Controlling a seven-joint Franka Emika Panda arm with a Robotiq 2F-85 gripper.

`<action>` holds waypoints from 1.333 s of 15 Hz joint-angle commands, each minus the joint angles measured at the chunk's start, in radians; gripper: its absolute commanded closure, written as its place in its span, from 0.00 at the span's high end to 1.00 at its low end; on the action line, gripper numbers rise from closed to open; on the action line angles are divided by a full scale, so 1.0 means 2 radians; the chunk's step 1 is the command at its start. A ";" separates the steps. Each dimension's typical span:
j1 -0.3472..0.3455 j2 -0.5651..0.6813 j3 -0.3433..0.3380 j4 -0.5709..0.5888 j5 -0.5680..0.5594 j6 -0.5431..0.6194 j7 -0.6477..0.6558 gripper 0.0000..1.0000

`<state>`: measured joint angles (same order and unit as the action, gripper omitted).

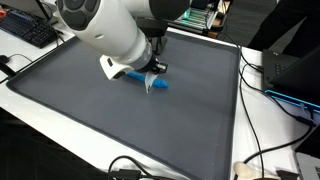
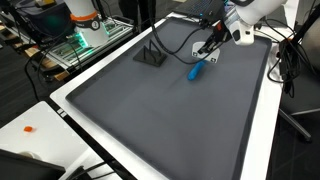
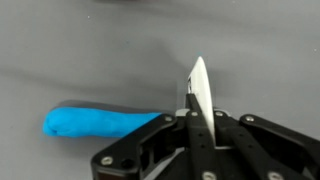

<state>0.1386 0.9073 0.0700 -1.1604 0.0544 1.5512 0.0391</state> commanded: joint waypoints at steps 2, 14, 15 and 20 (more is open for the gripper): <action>-0.002 -0.025 -0.003 -0.014 -0.005 -0.003 0.000 0.01; -0.012 -0.028 -0.027 -0.015 -0.033 0.001 0.002 0.01; -0.014 -0.026 -0.026 -0.016 -0.032 0.000 0.001 0.01; -0.017 -0.023 -0.024 -0.026 -0.029 0.004 0.000 0.01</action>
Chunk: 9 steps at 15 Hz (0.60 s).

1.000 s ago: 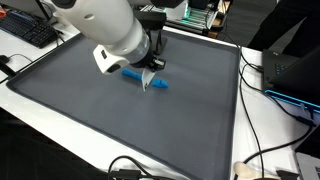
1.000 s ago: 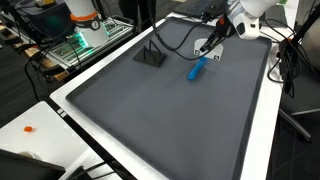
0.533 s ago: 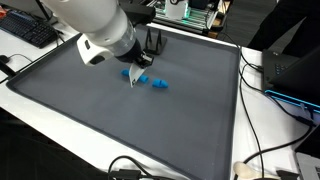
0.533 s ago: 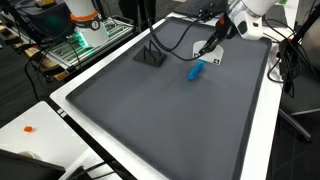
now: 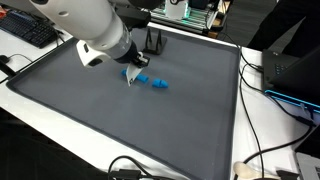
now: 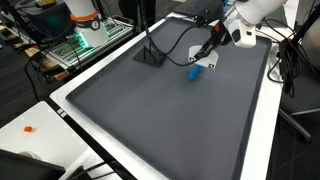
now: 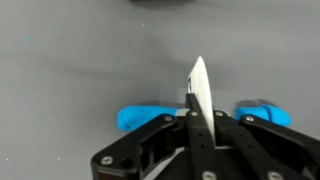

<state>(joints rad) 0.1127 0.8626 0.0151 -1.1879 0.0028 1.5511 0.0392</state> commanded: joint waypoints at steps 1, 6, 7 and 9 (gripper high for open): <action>-0.003 0.000 0.003 -0.014 -0.005 0.008 0.001 0.01; 0.001 0.008 0.001 -0.015 -0.010 0.021 0.003 0.01; 0.001 0.010 0.001 -0.014 -0.009 0.025 0.002 0.01; 0.002 0.015 0.002 -0.010 -0.011 0.023 0.002 0.01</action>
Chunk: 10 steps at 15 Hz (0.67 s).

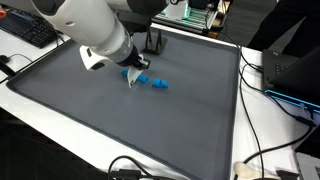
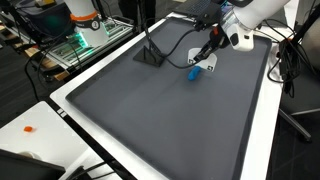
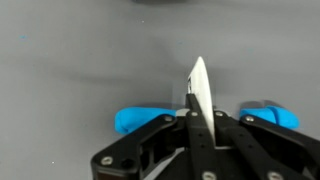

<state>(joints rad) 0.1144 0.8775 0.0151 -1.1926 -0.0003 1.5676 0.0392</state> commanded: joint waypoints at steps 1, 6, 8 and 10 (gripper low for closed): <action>0.002 0.010 0.002 -0.006 -0.010 0.013 0.002 0.01; 0.005 0.021 0.002 0.001 -0.015 0.008 0.002 0.01; 0.005 0.024 0.002 0.003 -0.015 0.007 0.001 0.01; 0.005 0.027 0.004 0.005 -0.014 0.007 -0.001 0.01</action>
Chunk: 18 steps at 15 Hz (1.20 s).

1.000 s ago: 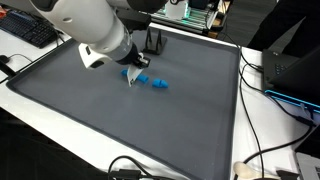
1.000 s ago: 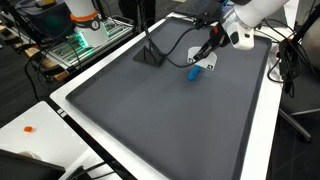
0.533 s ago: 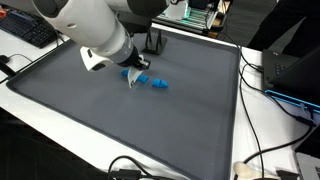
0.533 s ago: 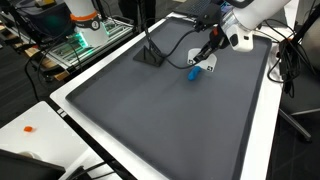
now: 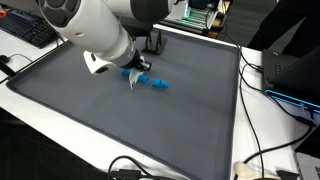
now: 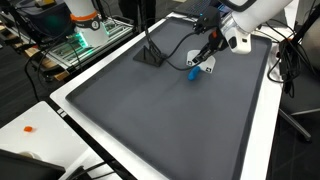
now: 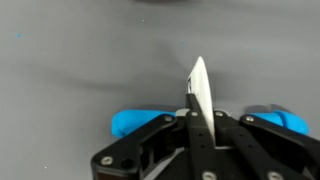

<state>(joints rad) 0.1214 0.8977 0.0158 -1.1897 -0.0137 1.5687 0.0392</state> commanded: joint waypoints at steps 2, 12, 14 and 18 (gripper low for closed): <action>0.000 0.019 0.006 0.004 -0.004 0.005 -0.004 0.01; -0.020 0.010 0.024 0.009 0.035 -0.019 -0.025 0.01; -0.021 0.010 0.025 0.009 0.043 -0.019 -0.024 0.01; -0.017 -0.001 0.020 0.007 0.037 -0.018 -0.022 0.01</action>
<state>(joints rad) 0.0968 0.9059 0.0490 -1.1817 0.0578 1.5510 -0.0010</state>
